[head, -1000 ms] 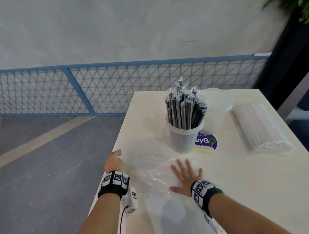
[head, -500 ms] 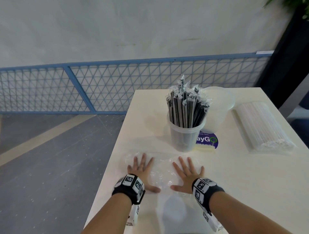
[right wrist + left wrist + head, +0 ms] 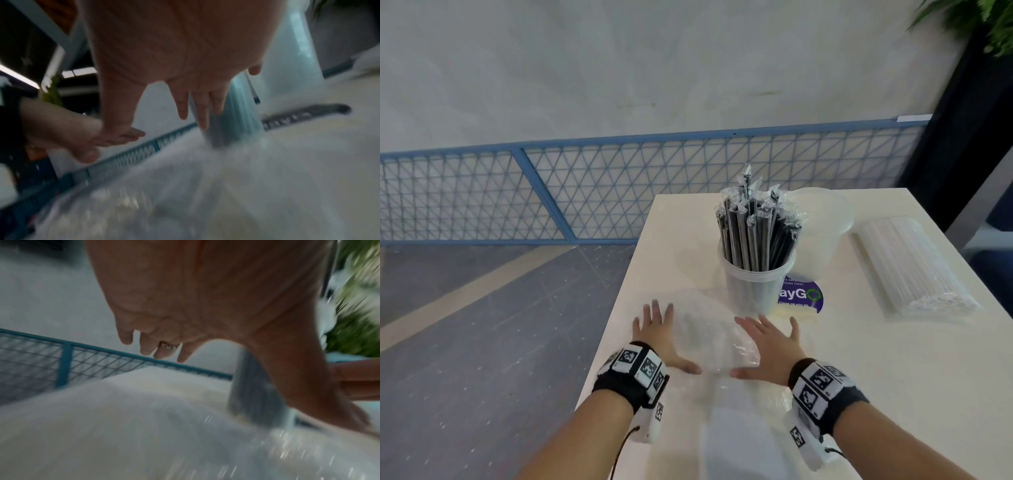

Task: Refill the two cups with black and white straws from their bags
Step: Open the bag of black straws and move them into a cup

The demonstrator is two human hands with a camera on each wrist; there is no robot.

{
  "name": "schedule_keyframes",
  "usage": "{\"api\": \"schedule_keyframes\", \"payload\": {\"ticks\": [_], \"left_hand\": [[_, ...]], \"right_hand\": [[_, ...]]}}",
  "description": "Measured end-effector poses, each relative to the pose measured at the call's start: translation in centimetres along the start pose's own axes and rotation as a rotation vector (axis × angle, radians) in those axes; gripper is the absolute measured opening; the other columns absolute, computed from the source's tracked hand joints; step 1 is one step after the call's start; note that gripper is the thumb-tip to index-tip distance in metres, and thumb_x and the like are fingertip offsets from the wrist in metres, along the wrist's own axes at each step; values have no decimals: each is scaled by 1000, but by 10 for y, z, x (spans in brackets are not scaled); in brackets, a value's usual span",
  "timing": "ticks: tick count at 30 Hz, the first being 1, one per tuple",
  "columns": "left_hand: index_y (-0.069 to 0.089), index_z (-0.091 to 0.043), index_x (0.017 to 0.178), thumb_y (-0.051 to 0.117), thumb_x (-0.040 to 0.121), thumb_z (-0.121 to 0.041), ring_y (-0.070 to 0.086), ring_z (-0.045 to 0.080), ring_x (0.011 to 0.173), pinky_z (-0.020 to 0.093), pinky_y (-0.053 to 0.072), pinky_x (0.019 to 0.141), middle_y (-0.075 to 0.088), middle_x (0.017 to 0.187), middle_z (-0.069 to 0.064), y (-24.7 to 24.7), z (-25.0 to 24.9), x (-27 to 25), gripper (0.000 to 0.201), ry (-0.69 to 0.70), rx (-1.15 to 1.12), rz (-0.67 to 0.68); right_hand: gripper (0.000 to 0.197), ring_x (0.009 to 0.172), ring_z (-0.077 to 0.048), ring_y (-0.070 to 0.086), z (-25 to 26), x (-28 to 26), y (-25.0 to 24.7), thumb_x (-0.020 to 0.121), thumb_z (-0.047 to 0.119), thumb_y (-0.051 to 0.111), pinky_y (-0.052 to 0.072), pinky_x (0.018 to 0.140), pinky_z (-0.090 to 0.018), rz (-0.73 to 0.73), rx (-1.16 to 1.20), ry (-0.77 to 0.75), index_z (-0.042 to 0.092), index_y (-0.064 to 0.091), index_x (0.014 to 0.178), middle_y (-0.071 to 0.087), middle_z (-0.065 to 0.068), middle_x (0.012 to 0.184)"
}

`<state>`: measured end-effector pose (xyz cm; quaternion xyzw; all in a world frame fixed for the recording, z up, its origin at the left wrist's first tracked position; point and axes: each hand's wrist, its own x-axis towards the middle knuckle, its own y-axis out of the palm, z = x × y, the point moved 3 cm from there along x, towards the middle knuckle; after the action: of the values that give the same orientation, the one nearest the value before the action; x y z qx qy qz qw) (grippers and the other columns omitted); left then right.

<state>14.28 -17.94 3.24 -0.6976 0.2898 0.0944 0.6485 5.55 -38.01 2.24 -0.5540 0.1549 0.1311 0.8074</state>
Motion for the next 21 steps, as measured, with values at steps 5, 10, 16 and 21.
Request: {"api": "schedule_keyframes", "payload": {"ticks": [5,10,16,21], "left_hand": [[-21,-12,144,83,53,-49,-9,15,145,29,9,117,-19,156,6,-85,-50,-8,143,286,-395,-204],[-23,-15,143,85,54,-44,-5,14,145,25,7,116,-16,157,3,-130,-89,20,143,393,-500,-145],[5,-7,146,80,66,-7,33,13,132,-6,33,80,32,147,4,-131,-110,51,110,478,-688,-9],[20,-9,143,79,62,7,49,5,112,-2,42,77,51,115,-16,-129,-114,52,102,606,-813,3]], "right_hand": [[34,74,-4,50,7,-34,-83,69,31,77,40,77,-16,-827,546,-212,17,55,91,49,17,80],[94,119,-20,40,-14,-20,-138,59,31,85,32,103,-23,-1042,656,-105,13,33,135,35,-10,131],[133,137,-19,36,-28,27,-150,57,30,87,32,112,-36,-589,749,-179,26,-12,147,32,-10,150],[103,132,-12,41,-21,36,-152,70,20,79,36,107,-27,-652,793,-337,28,10,145,37,-2,146]]}}
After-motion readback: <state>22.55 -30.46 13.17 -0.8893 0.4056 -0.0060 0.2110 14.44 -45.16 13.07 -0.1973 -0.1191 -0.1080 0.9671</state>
